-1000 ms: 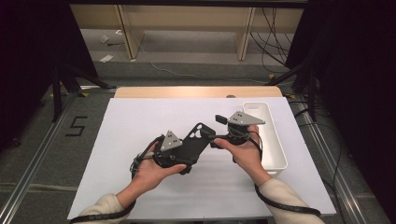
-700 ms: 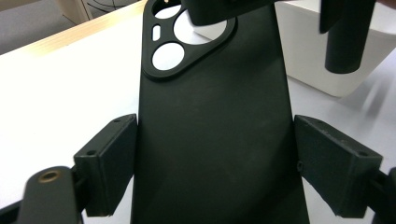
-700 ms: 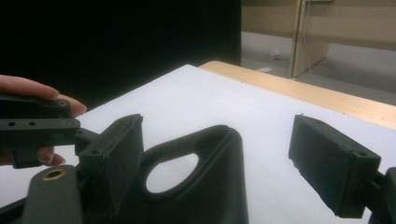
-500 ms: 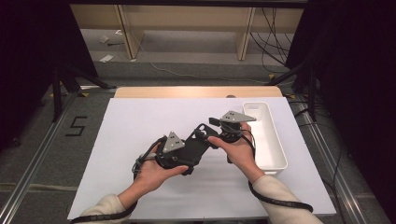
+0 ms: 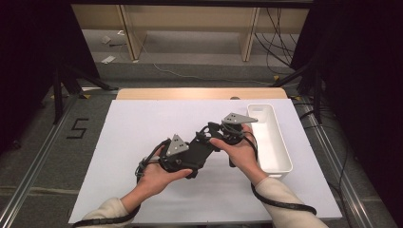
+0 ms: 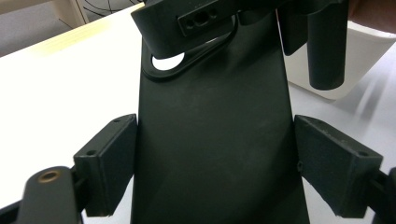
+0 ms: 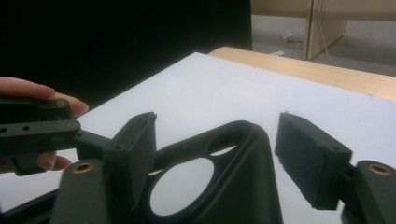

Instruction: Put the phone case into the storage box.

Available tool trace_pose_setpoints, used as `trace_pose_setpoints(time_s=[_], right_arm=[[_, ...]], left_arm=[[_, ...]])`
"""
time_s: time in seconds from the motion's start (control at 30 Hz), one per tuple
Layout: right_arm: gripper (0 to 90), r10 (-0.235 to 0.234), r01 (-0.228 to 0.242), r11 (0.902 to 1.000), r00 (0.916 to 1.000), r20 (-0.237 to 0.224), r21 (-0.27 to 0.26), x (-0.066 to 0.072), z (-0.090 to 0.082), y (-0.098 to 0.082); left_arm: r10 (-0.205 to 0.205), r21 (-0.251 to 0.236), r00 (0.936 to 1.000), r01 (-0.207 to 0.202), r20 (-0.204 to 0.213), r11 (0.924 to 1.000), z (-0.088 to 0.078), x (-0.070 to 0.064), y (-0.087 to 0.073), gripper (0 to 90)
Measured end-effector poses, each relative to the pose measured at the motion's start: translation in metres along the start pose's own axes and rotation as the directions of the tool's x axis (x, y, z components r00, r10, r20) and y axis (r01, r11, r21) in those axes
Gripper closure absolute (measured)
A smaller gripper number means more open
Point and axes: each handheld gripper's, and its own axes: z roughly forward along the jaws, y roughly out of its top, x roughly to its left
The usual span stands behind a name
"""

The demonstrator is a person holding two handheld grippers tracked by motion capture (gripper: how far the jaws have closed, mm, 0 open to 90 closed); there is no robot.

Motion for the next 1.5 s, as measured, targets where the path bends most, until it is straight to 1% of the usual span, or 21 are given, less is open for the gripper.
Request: trace_pose_setpoints(time_s=[0.2, 0.4, 0.5, 0.57, 0.6, 0.67, 0.77, 0.8, 0.83, 0.9, 0.93, 0.97, 1.0, 1.03, 1.07, 1.1, 1.17, 1.27, 1.33, 1.37, 1.5], right_arm=[[40.8, 0.035, -0.034, 0.9994, 0.9993, -0.013, 0.01, -0.001, 0.0, 0.0], [46.6, 0.059, -0.059, 0.998, 0.9982, -0.007, 0.021, -0.002, -0.001, 0.0], [50.6, 0.091, -0.091, 0.9958, 0.9958, -0.011, 0.012, -0.003, -0.002, 0.001], [54.2, 0.125, -0.125, 0.9921, 0.992, -0.018, 0.008, -0.003, -0.004, 0.001], [56.4, 0.13, -0.13, 0.9915, 0.9912, -0.023, -0.004, -0.004, -0.004, 0.001], [60.6, 0.141, -0.141, 0.99, 0.9896, -0.03, -0.007, -0.005, -0.005, 0.002], [66.4, 0.15, -0.151, 0.9883, 0.988, -0.036, -0.022, -0.004, -0.007, 0.003], [68.4, 0.165, -0.167, 0.9857, 0.9852, -0.046, -0.025, -0.004, -0.008, 0.003], [70.9, 0.172, -0.175, 0.9838, 0.9835, -0.055, -0.039, -0.003, -0.009, 0.004], [74.7, 0.196, -0.201, 0.9782, 0.9769, -0.086, -0.054, 0.0, -0.011, 0.005], [77.5, 0.189, -0.195, 0.9789, 0.9773, -0.096, -0.061, 0.001, -0.012, 0.007], [77.7, 0.181, -0.189, 0.9794, 0.977, -0.113, -0.071, 0.003, -0.013, 0.008], [77.6, 0.127, -0.133, 0.9884, 0.9883, -0.084, -0.073, 0.006, -0.014, 0.01], [77.6, 0.086, -0.091, 0.993, 0.9937, -0.072, -0.075, 0.008, -0.016, 0.012], [77.6, 0.087, -0.095, 0.9922, 0.9922, -0.088, -0.081, 0.008, -0.017, 0.014], [77.7, 0.079, -0.086, 0.9929, 0.9928, -0.09, -0.081, 0.009, -0.018, 0.016], [77.7, 0.046, -0.053, 0.9959, 0.9946, -0.093, -0.073, 0.01, -0.02, 0.019], [77.7, -0.013, 0.008, 0.998, 0.996, -0.088, -0.063, 0.012, -0.022, 0.022], [77.8, -0.043, 0.038, 0.9976, 0.995, -0.09, -0.057, 0.013, -0.024, 0.023], [77.7, -0.048, 0.044, 0.9977, 0.9942, -0.096, -0.053, 0.013, -0.025, 0.024], [77.7, -0.099, 0.095, 0.9948, 0.9883, -0.117, -0.038, 0.013, -0.028, 0.026]], left_arm=[[0.001, 0.0, 1.0, -0.001, 0.0, 1.0, 0.0, 0.0, 0.0, 16.3], [0.003, 0.004, 1.0, -0.003, 0.004, 1.0, 0.001, 0.0, -0.001, 16.1], [0.007, 0.008, 1.0, -0.007, 0.006, 0.9999, 0.001, 0.0, -0.001, 15.8], [0.014, 0.013, 0.9999, -0.014, 0.007, 0.9998, 0.002, 0.0, -0.002, 15.4], [0.018, 0.014, 0.9998, -0.018, 0.008, 0.9997, 0.003, 0.0, -0.003, 15.3], [0.027, 0.029, 0.9996, -0.027, 0.007, 0.9992, 0.004, 0.0, -0.004, 15.0], [0.048, 0.036, 0.9988, -0.048, 0.006, 0.9982, 0.006, 0.0, -0.005, 14.3], [0.057, 0.042, 0.9983, -0.057, 0.009, 0.9975, 0.007, 0.001, -0.006, 14.0], [0.08, 0.038, 0.9968, -0.08, 0.0, 0.9961, 0.008, 0.001, -0.006, 13.6], [0.125, 0.039, 0.9922, -0.124, -0.008, 0.9915, 0.01, 0.001, -0.007, 12.8], [0.15, 0.041, 0.9885, -0.15, -0.016, 0.9879, 0.009, 0.002, -0.007, 17.4], [0.158, 0.036, 0.9873, -0.157, -0.017, 0.9869, 0.009, 0.003, -0.007, 16.5], [0.148, 0.028, 0.9889, -0.148, -0.015, 0.9887, 0.009, 0.004, -0.007, 14.1], [0.135, 0.022, 0.9908, -0.135, -0.008, 0.9906, 0.008, 0.006, -0.007, 15.6], [0.11, 0.021, 0.9939, -0.11, 0.013, 0.9937, 0.008, 0.007, -0.008, 15.2], [0.101, 0.008, 0.9948, -0.101, 0.012, 0.9948, 0.007, 0.009, -0.008, 15.3], [0.098, -0.002, 0.995, -0.098, 0.017, 0.9952, 0.005, 0.013, -0.008, 15.3], [0.081, -0.017, 0.9961, -0.081, 0.034, 0.9966, 0.004, 0.016, -0.009, 15.3], [0.086, -0.024, 0.9953, -0.086, 0.044, 0.9961, 0.004, 0.016, -0.01, 15.3], [0.089, -0.028, 0.9949, -0.087, 0.048, 0.9958, 0.004, 0.016, -0.01, 15.3], [0.101, -0.035, 0.993, -0.099, 0.061, 0.9944, 0.004, 0.015, -0.011, 15.3]])
